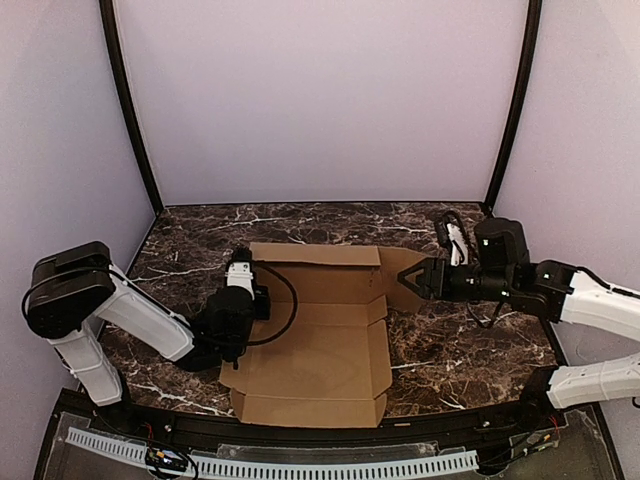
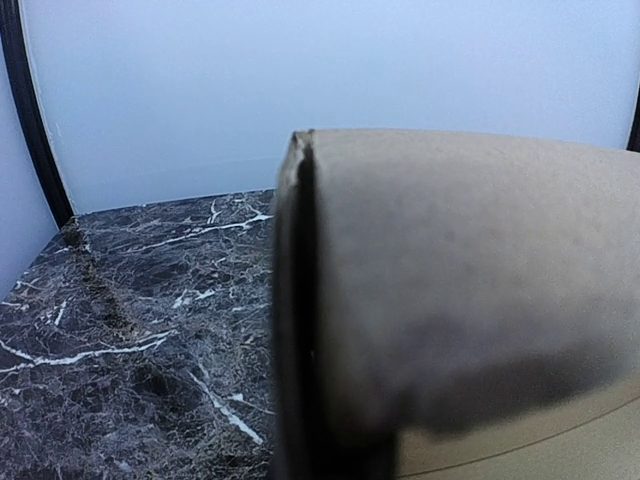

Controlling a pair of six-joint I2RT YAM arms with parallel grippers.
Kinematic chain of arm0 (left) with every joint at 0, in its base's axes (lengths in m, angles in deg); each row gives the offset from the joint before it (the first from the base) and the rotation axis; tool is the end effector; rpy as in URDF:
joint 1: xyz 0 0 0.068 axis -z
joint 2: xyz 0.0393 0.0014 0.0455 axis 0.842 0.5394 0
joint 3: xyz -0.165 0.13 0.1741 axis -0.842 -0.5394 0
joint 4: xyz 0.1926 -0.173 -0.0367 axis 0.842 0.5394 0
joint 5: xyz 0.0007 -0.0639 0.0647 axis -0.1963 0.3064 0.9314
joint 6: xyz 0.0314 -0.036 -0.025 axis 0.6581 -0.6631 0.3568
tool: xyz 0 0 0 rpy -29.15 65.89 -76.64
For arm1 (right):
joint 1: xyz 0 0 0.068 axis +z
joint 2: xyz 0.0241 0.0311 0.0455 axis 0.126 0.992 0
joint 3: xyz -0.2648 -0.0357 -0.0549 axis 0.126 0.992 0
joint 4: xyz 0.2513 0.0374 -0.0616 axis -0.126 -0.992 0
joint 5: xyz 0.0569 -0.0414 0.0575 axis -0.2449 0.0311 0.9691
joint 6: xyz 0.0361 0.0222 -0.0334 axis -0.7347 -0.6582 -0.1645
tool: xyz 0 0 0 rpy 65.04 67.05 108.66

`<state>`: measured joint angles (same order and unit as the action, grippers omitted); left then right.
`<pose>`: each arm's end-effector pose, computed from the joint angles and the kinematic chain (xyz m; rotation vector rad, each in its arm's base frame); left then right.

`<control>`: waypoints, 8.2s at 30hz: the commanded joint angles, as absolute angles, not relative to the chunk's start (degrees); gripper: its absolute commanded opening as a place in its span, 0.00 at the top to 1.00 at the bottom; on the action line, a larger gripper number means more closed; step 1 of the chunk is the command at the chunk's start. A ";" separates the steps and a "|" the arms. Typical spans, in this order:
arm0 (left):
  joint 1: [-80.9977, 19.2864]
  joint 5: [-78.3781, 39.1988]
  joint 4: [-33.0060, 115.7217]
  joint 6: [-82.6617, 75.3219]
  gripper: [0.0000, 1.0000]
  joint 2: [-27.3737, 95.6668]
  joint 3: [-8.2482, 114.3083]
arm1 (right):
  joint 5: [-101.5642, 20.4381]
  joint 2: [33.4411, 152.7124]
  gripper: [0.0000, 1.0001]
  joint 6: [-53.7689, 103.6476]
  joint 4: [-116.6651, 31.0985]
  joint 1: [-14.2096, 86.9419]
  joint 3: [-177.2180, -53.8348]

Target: Fold the paper box

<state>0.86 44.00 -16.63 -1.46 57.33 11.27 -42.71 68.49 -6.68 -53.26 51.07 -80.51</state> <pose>0.1827 -0.2392 0.1562 -0.0012 1.6515 -0.0707 0.1591 0.1575 0.2747 -0.1673 2.1826 0.9620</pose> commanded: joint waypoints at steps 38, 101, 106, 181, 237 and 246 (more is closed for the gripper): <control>-1.54 31.12 9.92 -35.17 0.99 35.28 9.91 | -53.04 63.84 1.00 0.21 -41.22 56.05 -79.16; -4.61 18.03 12.52 -31.46 0.99 30.40 10.88 | -50.77 72.75 1.00 33.35 -63.20 62.25 -94.67; -4.62 17.54 12.10 -31.23 0.99 30.73 10.83 | -50.07 76.48 1.00 33.07 -62.01 62.24 -95.79; -6.60 24.37 0.50 -23.98 0.99 36.33 6.38 | -54.26 85.79 1.00 17.71 -61.62 70.52 -87.12; -11.39 4.28 -2.76 -44.77 0.99 31.26 4.34 | -49.16 51.23 1.00 5.21 -37.28 70.56 -59.06; -11.39 1.30 -1.41 -35.86 0.99 31.73 5.79 | -48.84 45.02 1.00 11.58 -51.47 70.55 -72.52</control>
